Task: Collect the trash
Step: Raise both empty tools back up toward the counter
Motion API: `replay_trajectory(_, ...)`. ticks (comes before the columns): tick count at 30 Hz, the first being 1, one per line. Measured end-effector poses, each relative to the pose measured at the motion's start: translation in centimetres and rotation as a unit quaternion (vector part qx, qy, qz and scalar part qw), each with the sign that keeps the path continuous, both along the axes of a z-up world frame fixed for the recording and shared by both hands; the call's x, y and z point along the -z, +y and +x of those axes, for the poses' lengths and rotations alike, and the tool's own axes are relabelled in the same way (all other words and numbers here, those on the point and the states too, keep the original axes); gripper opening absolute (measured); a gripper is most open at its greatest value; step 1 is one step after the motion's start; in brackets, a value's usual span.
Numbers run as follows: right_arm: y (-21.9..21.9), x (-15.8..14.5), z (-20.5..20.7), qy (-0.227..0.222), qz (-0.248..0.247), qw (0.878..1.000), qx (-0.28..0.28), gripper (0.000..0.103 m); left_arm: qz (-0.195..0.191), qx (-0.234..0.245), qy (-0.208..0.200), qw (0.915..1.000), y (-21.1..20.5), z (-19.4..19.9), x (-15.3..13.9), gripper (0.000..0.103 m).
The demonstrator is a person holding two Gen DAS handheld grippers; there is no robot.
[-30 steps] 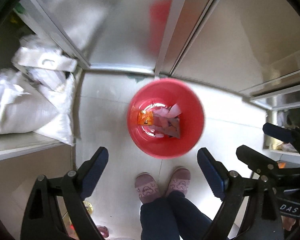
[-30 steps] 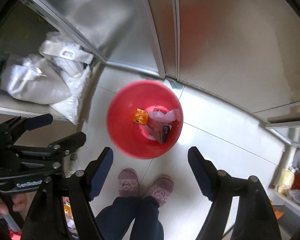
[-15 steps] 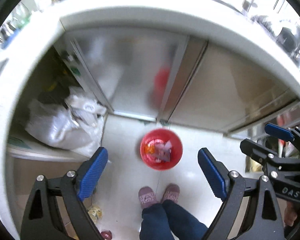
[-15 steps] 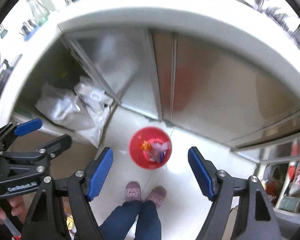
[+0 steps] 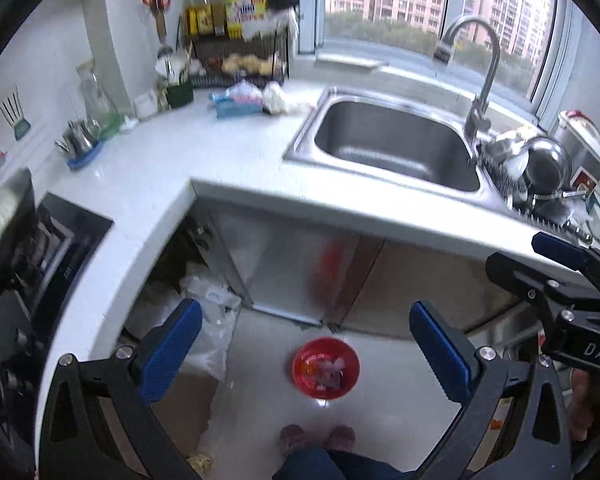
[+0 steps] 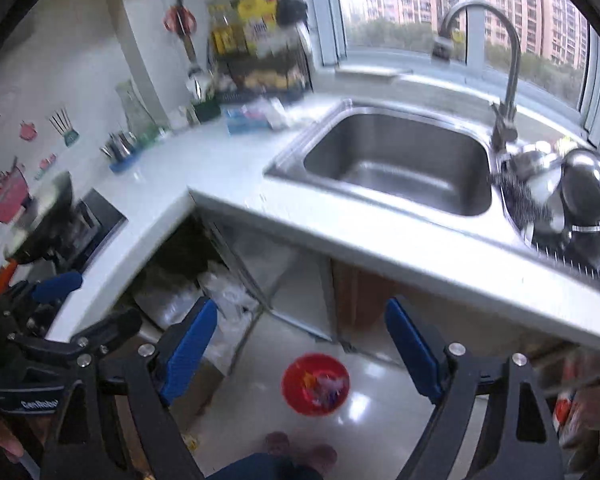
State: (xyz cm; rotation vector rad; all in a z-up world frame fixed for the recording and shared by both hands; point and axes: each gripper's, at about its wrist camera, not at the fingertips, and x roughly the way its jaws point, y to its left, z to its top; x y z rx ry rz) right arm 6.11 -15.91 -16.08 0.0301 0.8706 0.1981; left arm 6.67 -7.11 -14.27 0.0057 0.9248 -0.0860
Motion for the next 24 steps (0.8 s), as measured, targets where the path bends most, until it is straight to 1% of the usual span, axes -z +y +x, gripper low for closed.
replay_trajectory(3,0.5,-1.6,0.4,-0.022,0.004,1.0,-0.007,0.089,-0.002,-0.007,-0.017,0.9998,0.6,0.4,-2.2,0.103)
replay_trajectory(5,0.6,-2.7,0.9,-0.03,0.01,0.999,-0.012,0.096,-0.008,-0.015,-0.027,0.9995,1.0,0.8,-3.6,0.103)
replay_trajectory(7,0.7,-3.8,1.6,-0.041,0.012,0.999,-0.018,0.098,-0.008,-0.02,-0.037,0.9991,1.3,1.4,-5.0,0.103)
replay_trajectory(10,1.2,-4.7,2.6,-0.052,0.008,0.998,-0.027,0.1,-0.007,-0.022,-0.048,0.9986,1.8,2.7,-5.9,0.103)
replay_trajectory(11,1.4,-4.6,3.2,-0.053,0.007,0.998,-0.03,0.103,-0.006,-0.021,-0.051,0.9985,1.9,3.2,-5.9,0.103)
replay_trajectory(15,1.9,-4.9,5.6,-0.053,0.014,0.998,-0.033,0.102,-0.007,-0.016,-0.053,0.9985,2.6,5.4,-6.1,0.103)
replay_trajectory(19,2.8,-4.5,8.6,-0.031,0.018,0.999,-0.033,0.102,-0.008,-0.005,-0.047,0.9988,3.7,9.1,-5.8,0.103)
replay_trajectory(24,3.9,-4.8,13.3,-0.025,0.009,1.0,0.0,0.103,-0.038,0.018,-0.04,0.9983,5.8,15.0,-6.2,0.103)
